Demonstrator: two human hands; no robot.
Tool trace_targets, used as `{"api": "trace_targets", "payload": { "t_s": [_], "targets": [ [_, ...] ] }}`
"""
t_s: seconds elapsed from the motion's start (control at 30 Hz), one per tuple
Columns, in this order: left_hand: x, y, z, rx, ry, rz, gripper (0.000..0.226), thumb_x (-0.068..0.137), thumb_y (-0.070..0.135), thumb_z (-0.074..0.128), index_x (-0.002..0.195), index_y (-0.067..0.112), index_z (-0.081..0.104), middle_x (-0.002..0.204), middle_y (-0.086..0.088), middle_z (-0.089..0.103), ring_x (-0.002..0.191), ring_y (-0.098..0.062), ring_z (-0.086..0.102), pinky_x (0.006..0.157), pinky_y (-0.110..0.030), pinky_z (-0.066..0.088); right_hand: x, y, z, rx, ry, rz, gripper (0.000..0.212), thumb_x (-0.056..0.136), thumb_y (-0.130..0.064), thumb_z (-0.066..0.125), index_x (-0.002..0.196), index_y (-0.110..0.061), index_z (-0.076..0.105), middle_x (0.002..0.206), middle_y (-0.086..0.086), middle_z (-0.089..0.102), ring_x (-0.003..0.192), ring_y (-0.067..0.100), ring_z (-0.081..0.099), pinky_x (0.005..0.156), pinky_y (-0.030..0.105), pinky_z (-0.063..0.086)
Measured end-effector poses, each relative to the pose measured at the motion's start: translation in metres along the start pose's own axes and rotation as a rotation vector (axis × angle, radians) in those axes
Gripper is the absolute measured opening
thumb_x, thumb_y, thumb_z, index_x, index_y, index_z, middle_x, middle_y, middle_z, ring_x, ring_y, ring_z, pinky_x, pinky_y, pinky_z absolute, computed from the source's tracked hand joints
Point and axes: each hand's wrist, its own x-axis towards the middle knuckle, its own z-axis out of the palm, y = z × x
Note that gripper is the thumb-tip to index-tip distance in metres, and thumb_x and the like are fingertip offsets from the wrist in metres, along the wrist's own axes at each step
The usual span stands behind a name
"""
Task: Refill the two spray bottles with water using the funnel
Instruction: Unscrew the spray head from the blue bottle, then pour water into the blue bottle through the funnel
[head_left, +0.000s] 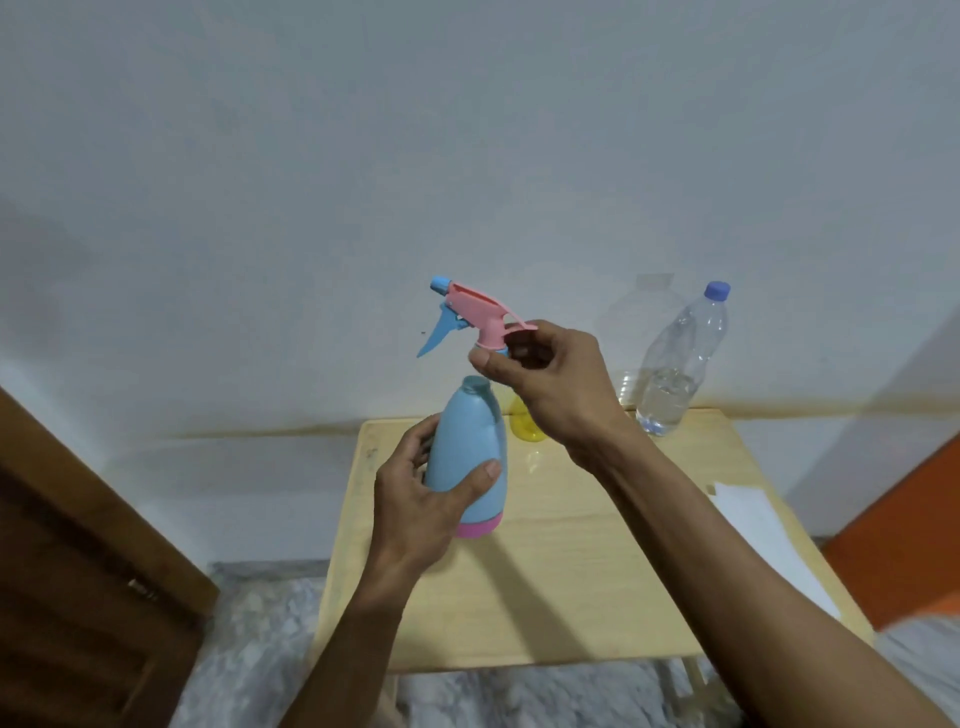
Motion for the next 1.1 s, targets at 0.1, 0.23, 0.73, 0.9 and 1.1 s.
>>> {"api": "trace_targets", "payload": {
  "t_s": [0.1, 0.23, 0.73, 0.9, 1.1],
  "targets": [
    [0.000, -0.018, -0.011, 0.081, -0.032, -0.020, 0.072, 0.063, 0.027, 0.094, 0.127, 0.028, 0.062, 0.115, 0.018, 0.066, 0.102, 0.002, 0.061, 0.078, -0.023, 0.057, 0.000, 0.003, 0.003, 0.070, 0.057, 0.016, 0.020, 0.082, -0.021, 0.084, 0.098, -0.013, 0.075, 0.074, -0.009, 0.071, 0.072, 0.007, 0.065, 0.073, 0.026, 0.054],
    [0.001, -0.049, -0.019, 0.109, -0.050, -0.069, 0.072, 0.062, 0.021, 0.094, 0.127, 0.024, 0.063, 0.117, 0.013, 0.067, 0.103, -0.004, 0.063, 0.081, -0.034, 0.059, 0.001, 0.012, 0.000, 0.234, 0.186, 0.073, 0.015, 0.085, -0.021, 0.081, 0.097, -0.016, 0.073, 0.081, 0.001, 0.068, 0.083, 0.013, 0.064, 0.082, 0.035, 0.052],
    [0.032, -0.126, 0.030, 0.170, 0.036, -0.212, 0.084, 0.045, 0.054, 0.086, 0.123, 0.035, 0.059, 0.116, 0.017, 0.067, 0.102, -0.007, 0.065, 0.080, -0.038, 0.060, 0.049, 0.168, -0.082, 0.532, 0.490, 0.534, 0.011, 0.086, -0.008, 0.079, 0.085, -0.004, 0.068, 0.071, 0.005, 0.064, 0.063, 0.013, 0.059, 0.061, 0.024, 0.051],
    [0.034, -0.156, 0.065, 0.188, 0.054, -0.240, 0.074, 0.050, 0.041, 0.090, 0.118, 0.037, 0.061, 0.119, 0.007, 0.068, 0.107, -0.018, 0.067, 0.088, -0.049, 0.058, 0.046, 0.267, -0.076, 0.211, 0.397, 0.717, 0.018, 0.084, -0.017, 0.080, 0.069, -0.011, 0.069, 0.063, 0.003, 0.060, 0.068, 0.021, 0.052, 0.065, 0.034, 0.044],
    [0.029, -0.179, 0.097, 0.215, 0.054, -0.252, 0.072, 0.052, 0.041, 0.088, 0.117, 0.046, 0.059, 0.122, 0.011, 0.066, 0.112, -0.013, 0.063, 0.091, -0.039, 0.056, 0.047, 0.316, -0.071, -0.228, 0.196, 0.715, 0.013, 0.085, -0.028, 0.078, 0.085, -0.016, 0.074, 0.076, 0.002, 0.066, 0.077, 0.020, 0.060, 0.070, 0.026, 0.043]
  ]
}}
